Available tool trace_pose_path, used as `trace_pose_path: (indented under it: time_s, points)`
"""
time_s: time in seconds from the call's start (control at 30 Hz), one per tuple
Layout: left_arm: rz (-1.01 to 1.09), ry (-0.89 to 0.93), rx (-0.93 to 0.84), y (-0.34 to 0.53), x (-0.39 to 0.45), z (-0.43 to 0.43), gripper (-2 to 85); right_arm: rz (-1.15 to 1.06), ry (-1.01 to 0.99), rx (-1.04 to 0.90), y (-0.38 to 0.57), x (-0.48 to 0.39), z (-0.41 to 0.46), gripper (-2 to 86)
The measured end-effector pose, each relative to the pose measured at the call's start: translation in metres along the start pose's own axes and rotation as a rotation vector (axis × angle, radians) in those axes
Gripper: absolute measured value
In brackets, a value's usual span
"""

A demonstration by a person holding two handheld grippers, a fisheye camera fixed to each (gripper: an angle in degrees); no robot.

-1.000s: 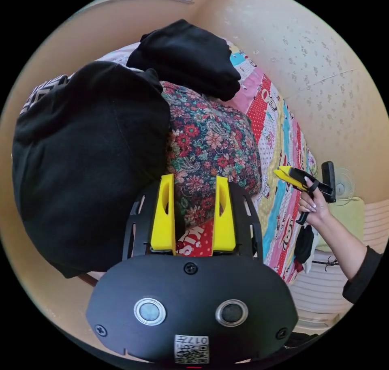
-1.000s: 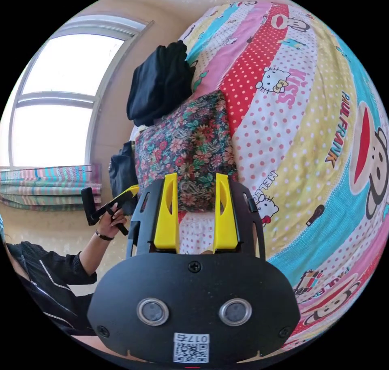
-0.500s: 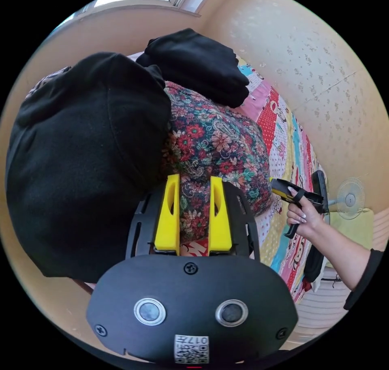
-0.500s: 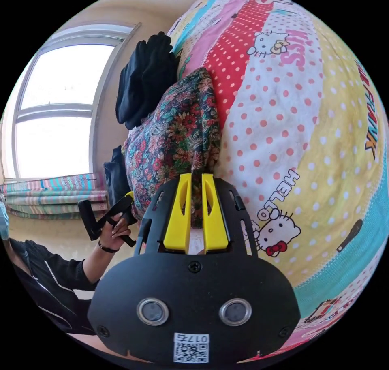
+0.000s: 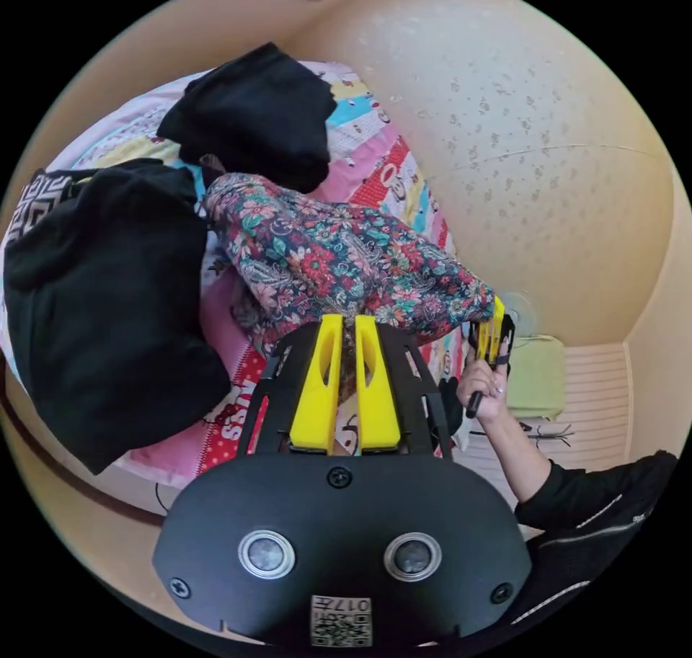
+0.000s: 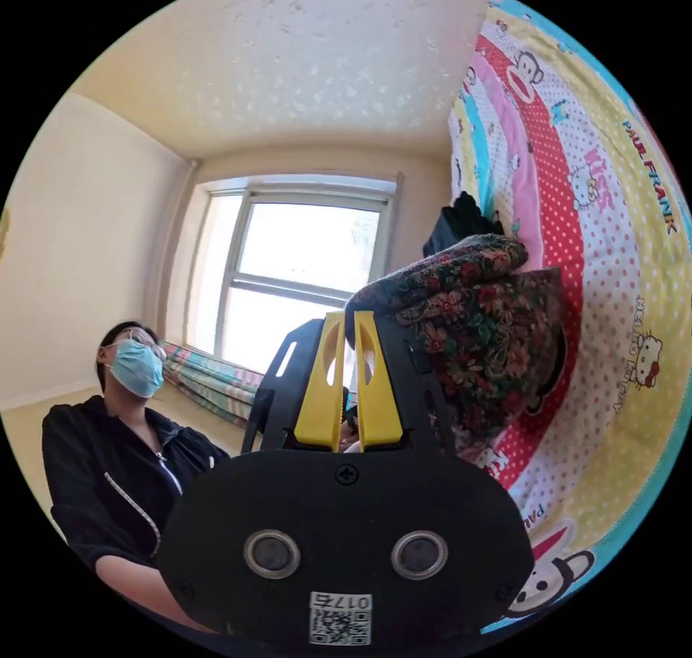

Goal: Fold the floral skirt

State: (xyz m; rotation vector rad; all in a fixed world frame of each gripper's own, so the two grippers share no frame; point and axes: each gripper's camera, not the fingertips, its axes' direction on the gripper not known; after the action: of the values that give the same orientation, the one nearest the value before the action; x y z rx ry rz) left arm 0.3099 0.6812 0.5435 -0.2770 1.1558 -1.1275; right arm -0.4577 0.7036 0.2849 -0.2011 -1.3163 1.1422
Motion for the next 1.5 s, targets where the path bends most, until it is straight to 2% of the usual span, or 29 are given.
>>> trace_pose_path:
  time_s: [0.17,0.27,0.37,0.47,0.53,0.6,0.77,0.87,0.93,0.97,1.03,1.07,1.13,1.17,1.27,1.33,1.4,1.5]
  points:
    - [0.189,0.239,-0.032,-0.016,0.082,-0.012,2.8,-0.285,-0.139,0.043,0.003,-0.137,-0.049,2.8]
    - [0.355,0.340,-0.064,-0.024,0.151,-0.014,3.3,-0.501,-0.140,0.010,0.012,-0.233,-0.077,2.8]
    - [0.472,0.457,0.020,-0.028,0.207,-0.028,4.1,-0.661,-0.053,0.101,0.034,-0.315,-0.116,2.8]
    - [0.513,0.537,0.091,-0.033,0.239,-0.039,6.0,-0.746,0.159,0.173,0.066,-0.374,-0.149,2.7]
    - [0.611,0.492,0.056,-0.028,0.269,-0.042,9.7,-0.810,0.254,0.147,0.087,-0.397,-0.156,2.6]
    - [0.683,0.432,0.068,-0.016,0.286,-0.048,13.3,-0.780,0.329,0.189,0.108,-0.409,-0.165,2.5]
    - [0.792,0.332,0.281,0.032,0.293,-0.081,16.0,-0.726,0.304,0.271,0.132,-0.414,-0.188,2.3]
    - [0.870,0.373,0.274,0.056,0.300,-0.095,15.0,-0.824,0.394,0.181,0.143,-0.435,-0.171,2.3]
    - [0.937,0.438,0.341,0.077,0.308,-0.109,15.3,-0.855,0.493,0.125,0.147,-0.449,-0.150,2.3]
    - [0.962,0.444,0.335,0.081,0.313,-0.109,15.3,-0.877,0.536,0.071,0.150,-0.456,-0.133,2.3]
    - [1.010,0.430,0.136,0.083,0.337,-0.084,15.7,-0.924,0.561,-0.003,0.155,-0.462,-0.105,2.3]
    - [0.995,0.402,0.069,0.083,0.342,-0.071,16.2,-0.944,0.557,-0.029,0.160,-0.463,-0.088,2.3]
    - [0.952,0.195,-0.121,0.089,0.356,-0.018,17.7,-0.930,0.496,-0.058,0.163,-0.462,-0.069,2.3]
    - [0.970,0.152,-0.128,0.095,0.359,-0.007,17.8,-0.912,0.424,-0.091,0.165,-0.459,-0.058,2.4]
    - [1.003,-0.054,0.060,0.118,0.364,0.006,17.4,-0.919,0.294,-0.172,0.178,-0.458,-0.032,2.4]
    - [0.949,-0.270,0.213,0.112,0.364,-0.003,12.2,-0.907,0.239,-0.158,0.185,-0.459,-0.030,2.4]
    - [0.893,-0.276,0.241,0.093,0.360,-0.012,8.1,-0.913,0.198,-0.128,0.189,-0.463,-0.038,2.3]
    - [0.783,-0.112,0.200,0.051,0.344,-0.025,4.6,-0.932,0.195,-0.079,0.187,-0.469,-0.059,2.3]
